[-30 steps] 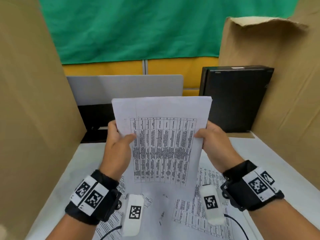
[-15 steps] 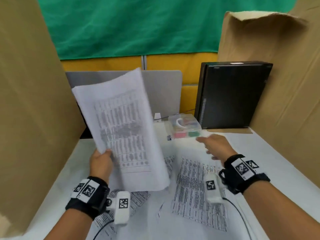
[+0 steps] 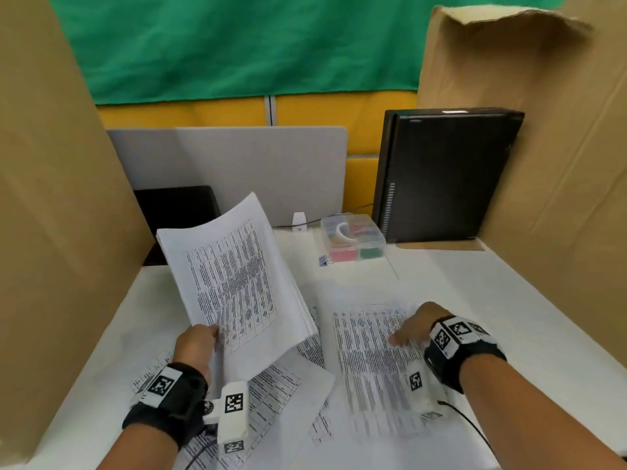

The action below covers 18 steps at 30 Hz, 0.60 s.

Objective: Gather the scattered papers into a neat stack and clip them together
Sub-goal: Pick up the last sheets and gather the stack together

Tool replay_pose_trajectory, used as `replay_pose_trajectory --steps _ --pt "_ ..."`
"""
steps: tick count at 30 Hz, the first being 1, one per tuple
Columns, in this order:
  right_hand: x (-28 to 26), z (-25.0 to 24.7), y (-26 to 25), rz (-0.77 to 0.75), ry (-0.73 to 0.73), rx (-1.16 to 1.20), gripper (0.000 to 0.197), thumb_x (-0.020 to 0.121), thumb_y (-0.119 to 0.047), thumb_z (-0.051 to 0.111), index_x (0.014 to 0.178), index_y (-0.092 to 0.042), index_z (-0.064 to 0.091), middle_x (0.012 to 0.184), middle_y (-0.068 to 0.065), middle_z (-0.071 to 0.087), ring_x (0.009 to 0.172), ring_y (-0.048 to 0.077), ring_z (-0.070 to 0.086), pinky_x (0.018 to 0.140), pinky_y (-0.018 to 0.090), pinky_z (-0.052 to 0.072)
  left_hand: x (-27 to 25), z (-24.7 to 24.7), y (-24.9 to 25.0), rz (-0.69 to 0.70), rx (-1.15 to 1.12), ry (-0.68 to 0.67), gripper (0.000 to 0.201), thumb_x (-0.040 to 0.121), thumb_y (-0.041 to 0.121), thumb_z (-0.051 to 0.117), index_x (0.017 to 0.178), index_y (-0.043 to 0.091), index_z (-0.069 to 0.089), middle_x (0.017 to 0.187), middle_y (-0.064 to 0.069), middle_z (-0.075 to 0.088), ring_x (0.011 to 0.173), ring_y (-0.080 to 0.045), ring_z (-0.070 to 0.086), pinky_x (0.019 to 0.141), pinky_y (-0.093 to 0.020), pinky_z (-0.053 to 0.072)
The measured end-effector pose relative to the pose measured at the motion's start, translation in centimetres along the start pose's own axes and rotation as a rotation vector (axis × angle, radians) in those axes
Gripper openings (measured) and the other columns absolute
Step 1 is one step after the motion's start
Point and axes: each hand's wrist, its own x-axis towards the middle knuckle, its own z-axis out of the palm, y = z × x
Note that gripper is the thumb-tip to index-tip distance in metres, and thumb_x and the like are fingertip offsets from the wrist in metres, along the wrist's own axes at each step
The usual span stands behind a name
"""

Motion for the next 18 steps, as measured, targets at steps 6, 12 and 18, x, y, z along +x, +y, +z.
replay_pose_trajectory --steps 6,12,18 --pt "0.5 0.3 -0.2 0.016 0.0 0.029 0.029 0.079 -0.024 0.083 0.085 -0.004 0.062 0.085 0.006 0.062 0.088 0.023 0.061 0.073 0.024 0.05 -0.4 0.0 -0.2 -0.059 -0.089 -0.05 0.04 0.091 0.011 0.059 0.127 -0.005 0.058 0.129 -0.009 0.06 0.124 -0.034 0.052 0.111 -0.047 0.037" --pt "-0.7 -1.4 2.1 -0.094 0.013 -0.013 0.051 0.092 -0.018 0.065 0.138 0.0 0.053 0.144 0.014 0.055 0.129 0.027 0.056 0.095 0.024 0.046 -1.5 -0.3 -0.2 -0.052 -0.169 -0.121 0.045 0.08 0.018 0.066 0.12 -0.002 0.065 0.118 -0.018 0.07 0.11 -0.038 0.063 0.103 -0.053 0.046" --pt "-3.9 -9.2 0.2 -0.378 0.271 0.177 0.03 0.091 -0.008 0.064 0.12 -0.015 0.068 0.103 0.012 0.072 0.083 0.023 0.067 0.069 0.031 0.051 -4.0 -3.2 1.5 0.033 -0.227 -0.219 0.026 0.089 0.014 0.057 0.105 -0.002 0.071 0.102 -0.02 0.073 0.093 -0.035 0.067 0.084 -0.045 0.053"
